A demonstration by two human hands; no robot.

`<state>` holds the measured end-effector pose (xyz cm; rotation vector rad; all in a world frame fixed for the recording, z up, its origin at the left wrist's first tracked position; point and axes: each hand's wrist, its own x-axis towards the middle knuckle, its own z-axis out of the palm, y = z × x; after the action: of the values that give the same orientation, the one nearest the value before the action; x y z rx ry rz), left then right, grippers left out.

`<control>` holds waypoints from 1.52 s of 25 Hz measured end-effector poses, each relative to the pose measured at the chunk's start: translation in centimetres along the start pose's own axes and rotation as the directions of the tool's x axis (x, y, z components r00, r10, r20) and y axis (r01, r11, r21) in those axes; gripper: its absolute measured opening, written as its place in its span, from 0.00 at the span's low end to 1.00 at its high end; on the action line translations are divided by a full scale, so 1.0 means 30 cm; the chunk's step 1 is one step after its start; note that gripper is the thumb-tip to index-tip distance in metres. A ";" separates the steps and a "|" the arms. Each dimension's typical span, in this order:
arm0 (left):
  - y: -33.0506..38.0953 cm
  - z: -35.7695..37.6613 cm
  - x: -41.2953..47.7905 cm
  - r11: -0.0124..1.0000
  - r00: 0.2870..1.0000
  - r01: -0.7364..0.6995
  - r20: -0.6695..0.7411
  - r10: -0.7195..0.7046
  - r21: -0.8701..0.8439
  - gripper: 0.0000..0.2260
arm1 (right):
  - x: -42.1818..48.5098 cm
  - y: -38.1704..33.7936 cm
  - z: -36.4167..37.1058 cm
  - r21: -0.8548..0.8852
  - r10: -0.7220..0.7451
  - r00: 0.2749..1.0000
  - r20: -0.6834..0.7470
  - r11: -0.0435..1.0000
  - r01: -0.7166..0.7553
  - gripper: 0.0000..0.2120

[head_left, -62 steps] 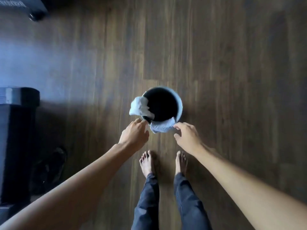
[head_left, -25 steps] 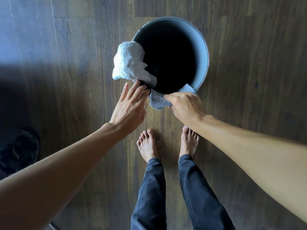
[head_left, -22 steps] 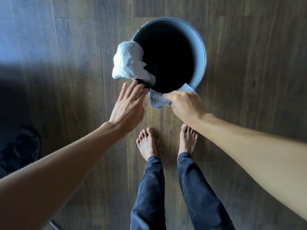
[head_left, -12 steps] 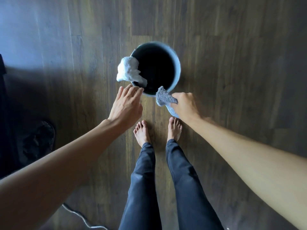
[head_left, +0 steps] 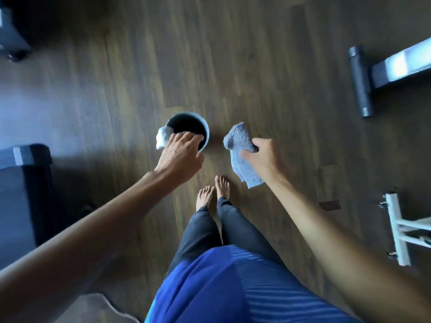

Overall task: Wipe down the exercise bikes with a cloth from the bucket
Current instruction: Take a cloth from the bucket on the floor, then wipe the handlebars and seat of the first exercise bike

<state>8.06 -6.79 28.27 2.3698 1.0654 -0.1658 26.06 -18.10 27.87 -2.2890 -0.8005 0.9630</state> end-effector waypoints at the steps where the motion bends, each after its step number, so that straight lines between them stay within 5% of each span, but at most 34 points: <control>1: 0.054 -0.030 -0.013 0.999 0.999 -0.037 0.009 0.037 0.004 0.19 | -0.042 -0.001 -0.056 0.014 -0.001 0.998 -0.057 1.000 0.002 0.21; 8: 0.402 -0.134 0.036 0.921 0.920 -0.384 0.103 0.377 0.063 0.19 | -0.298 0.093 -0.360 0.046 0.100 0.926 -0.363 0.995 -0.090 0.23; 15: 0.918 -0.042 0.159 0.780 0.786 -0.611 0.223 0.576 0.135 0.15 | -0.491 0.339 -0.638 0.242 0.364 0.668 -0.649 0.931 -0.272 0.20; 22: 1.609 0.204 0.247 0.564 0.566 -0.816 0.374 0.735 0.126 0.13 | -0.620 0.743 -1.032 0.471 0.579 0.429 -0.693 0.815 -0.338 0.18; 32: 2.458 0.461 0.395 0.431 0.397 -0.902 0.408 0.822 0.012 0.13 | -0.633 1.146 -1.664 0.595 0.682 0.242 -0.690 0.725 -0.347 0.22; 38: 2.990 0.547 0.640 0.255 0.230 -0.967 0.393 0.890 -0.012 0.12 | -0.499 1.314 -2.087 0.632 0.684 0.102 -0.722 0.713 -0.304 0.12</control>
<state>87.83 -51.69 45.70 2.6169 -0.7535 -0.2162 77.36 -70.16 46.75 -2.2367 0.7276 -0.2343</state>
